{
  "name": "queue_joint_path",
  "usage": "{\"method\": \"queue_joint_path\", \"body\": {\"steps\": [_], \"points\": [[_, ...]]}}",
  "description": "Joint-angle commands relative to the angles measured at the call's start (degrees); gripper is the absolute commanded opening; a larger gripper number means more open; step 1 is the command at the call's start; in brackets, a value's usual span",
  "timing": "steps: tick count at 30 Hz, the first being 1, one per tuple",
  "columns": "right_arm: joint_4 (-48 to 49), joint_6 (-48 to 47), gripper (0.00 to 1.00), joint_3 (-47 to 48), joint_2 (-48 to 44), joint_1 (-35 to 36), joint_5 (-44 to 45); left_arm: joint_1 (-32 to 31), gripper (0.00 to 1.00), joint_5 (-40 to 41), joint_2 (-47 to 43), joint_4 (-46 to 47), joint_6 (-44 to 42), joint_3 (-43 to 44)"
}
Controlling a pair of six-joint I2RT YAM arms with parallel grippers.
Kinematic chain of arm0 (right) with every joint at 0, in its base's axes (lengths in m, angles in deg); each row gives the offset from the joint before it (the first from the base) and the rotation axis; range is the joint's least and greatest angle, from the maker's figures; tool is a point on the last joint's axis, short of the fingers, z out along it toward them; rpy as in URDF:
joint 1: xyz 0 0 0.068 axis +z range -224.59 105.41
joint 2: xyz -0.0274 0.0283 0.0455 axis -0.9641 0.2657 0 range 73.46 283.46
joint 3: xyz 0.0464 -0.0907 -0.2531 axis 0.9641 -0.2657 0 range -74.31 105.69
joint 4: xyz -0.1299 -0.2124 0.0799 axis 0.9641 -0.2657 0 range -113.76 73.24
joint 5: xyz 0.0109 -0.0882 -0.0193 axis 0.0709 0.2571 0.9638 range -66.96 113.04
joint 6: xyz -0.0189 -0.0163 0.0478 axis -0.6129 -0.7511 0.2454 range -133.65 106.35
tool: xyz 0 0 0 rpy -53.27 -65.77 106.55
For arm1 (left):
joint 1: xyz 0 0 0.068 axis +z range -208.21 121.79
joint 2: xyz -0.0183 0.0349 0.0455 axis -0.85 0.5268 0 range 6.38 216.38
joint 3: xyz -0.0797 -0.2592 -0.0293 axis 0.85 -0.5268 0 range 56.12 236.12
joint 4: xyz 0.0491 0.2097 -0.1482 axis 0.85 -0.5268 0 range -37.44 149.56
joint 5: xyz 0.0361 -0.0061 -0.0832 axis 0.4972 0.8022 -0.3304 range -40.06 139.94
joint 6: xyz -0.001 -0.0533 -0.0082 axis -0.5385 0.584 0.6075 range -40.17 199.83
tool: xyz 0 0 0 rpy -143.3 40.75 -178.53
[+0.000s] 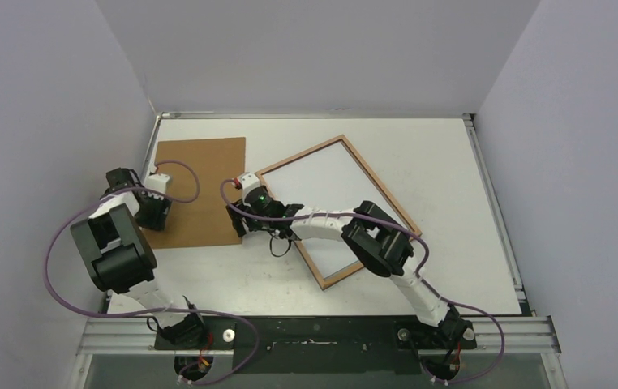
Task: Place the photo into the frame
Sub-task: Move the photo frame item to the center of the board.
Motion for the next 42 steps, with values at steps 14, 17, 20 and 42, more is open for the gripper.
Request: {"method": "queue_joint_path", "body": {"steps": [14,17,20,42], "points": [[1.1,1.04,0.77,-12.06,-10.52,-5.75,4.69,-7.12,0.55,-7.22,-6.23,-27.5,-12.03,-3.08],[0.74,1.69,0.78,-10.42,-9.95,-4.52,3.65,-5.71,0.62,-9.35,-7.68,-30.83,-11.92,2.13],[0.8,3.44,0.78,-8.63,-9.31,-3.51,1.52,-4.06,0.73,-9.35,-8.36,-31.16,-9.1,6.58],[-11.08,15.08,0.81,-0.31,-5.27,-3.56,-4.11,-0.18,0.8,-2.21,3.34,-14.79,14.27,6.0]]}}
